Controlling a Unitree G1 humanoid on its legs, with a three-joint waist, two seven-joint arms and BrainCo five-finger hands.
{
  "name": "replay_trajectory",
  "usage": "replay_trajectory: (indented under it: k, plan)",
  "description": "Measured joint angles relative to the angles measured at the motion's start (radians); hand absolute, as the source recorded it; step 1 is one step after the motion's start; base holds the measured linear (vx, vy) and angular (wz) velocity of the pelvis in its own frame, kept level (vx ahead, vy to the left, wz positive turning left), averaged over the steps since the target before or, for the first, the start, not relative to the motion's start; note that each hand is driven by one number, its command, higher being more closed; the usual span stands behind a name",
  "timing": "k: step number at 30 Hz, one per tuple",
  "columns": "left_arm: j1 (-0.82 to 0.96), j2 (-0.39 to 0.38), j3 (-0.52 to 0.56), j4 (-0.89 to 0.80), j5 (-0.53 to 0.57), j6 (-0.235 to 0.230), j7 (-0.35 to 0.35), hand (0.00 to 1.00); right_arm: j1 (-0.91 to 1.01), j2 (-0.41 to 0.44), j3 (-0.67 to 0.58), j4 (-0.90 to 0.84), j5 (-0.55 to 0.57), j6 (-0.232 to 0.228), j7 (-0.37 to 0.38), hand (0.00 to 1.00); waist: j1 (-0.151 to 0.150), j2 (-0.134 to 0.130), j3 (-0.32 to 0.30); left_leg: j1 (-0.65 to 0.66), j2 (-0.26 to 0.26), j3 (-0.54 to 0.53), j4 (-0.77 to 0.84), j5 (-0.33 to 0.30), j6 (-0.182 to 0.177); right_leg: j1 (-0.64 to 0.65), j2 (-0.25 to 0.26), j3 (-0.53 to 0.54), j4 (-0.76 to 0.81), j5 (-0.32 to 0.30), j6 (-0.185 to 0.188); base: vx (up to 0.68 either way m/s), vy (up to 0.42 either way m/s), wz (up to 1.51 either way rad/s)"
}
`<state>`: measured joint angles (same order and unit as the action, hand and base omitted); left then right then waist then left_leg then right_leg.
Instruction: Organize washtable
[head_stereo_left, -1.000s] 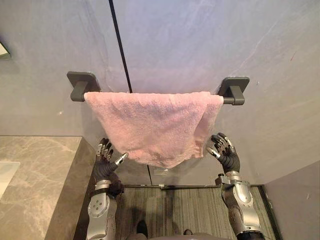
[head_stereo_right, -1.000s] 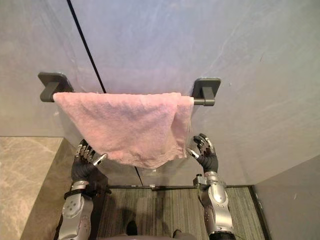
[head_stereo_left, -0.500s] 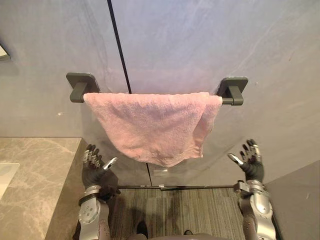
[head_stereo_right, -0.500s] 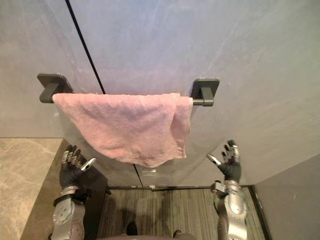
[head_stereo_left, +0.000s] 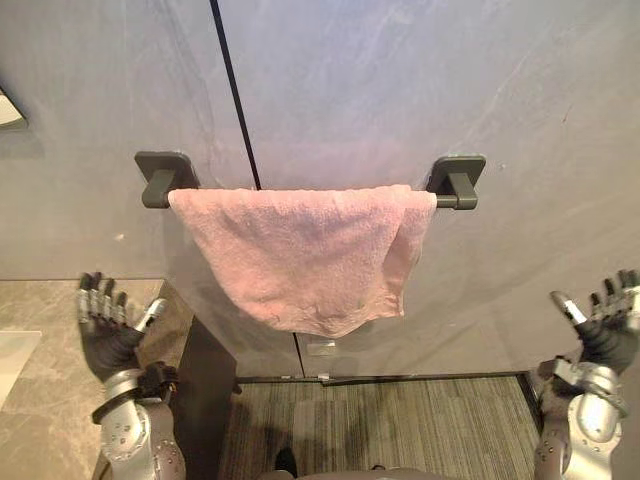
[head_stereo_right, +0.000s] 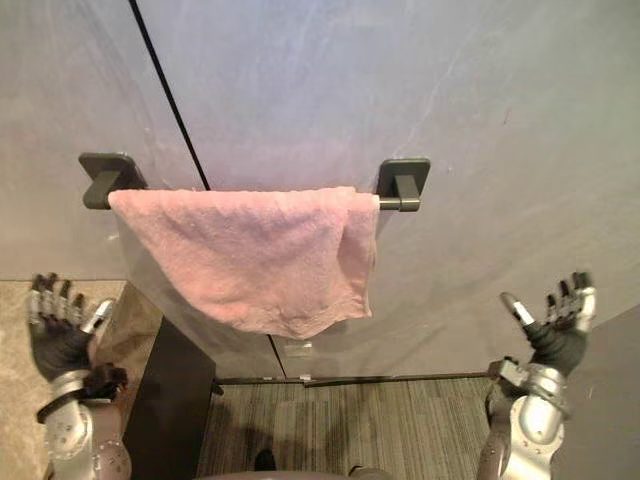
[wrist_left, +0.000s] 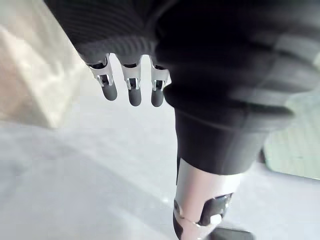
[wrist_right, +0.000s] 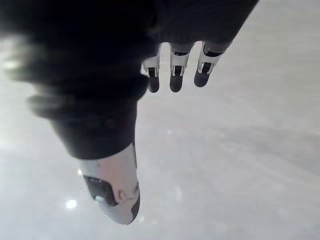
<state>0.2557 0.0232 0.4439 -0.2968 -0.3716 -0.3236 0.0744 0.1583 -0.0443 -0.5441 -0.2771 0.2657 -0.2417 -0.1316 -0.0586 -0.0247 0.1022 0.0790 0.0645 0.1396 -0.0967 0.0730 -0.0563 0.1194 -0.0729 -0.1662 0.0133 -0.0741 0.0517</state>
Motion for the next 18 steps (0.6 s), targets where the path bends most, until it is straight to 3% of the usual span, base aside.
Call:
replay_trajectory:
  k: [5, 9, 14, 18]
  plan:
    - [-0.030, 0.007, -0.010, -0.214, -0.049, -0.048, -0.005, 0.00, -0.059, -0.040, 0.014, -0.225, 0.053, -0.070, 0.013, 0.00, -0.012, 0.014, -0.014, 0.004, 0.000, 0.000, 0.000, 0.000, 0.000, 0.003, 0.000, 0.000, 0.000, 0.000, 0.000, 0.00, 0.000, 0.00]
    - [-0.040, 0.045, -0.109, -0.355, -0.140, -0.080, -0.048, 0.00, -0.100, -0.072, 0.138, -0.336, 0.167, -0.132, 0.094, 0.00, -0.017, 0.021, -0.021, 0.011, 0.002, 0.003, 0.000, 0.000, 0.000, 0.008, 0.002, 0.003, 0.002, 0.000, 0.000, -0.01, -0.002, -0.01]
    - [-0.045, 0.153, -0.465, -0.404, -0.296, -0.070, -0.205, 0.00, -0.206, -0.149, 0.496, -0.348, 0.297, -0.145, 0.235, 0.00, -0.015, 0.027, -0.033, 0.023, 0.002, 0.006, 0.000, 0.000, 0.000, 0.017, 0.002, 0.008, 0.007, 0.000, 0.000, -0.04, 0.000, -0.02]
    - [-0.073, 0.201, -0.642, -0.366, -0.353, -0.034, -0.281, 0.00, -0.250, -0.185, 0.692, -0.347, 0.353, -0.131, 0.313, 0.00, -0.009, 0.026, -0.033, 0.026, 0.001, 0.008, 0.000, 0.001, 0.000, 0.017, 0.001, 0.010, 0.011, 0.000, 0.001, -0.01, 0.000, -0.01]
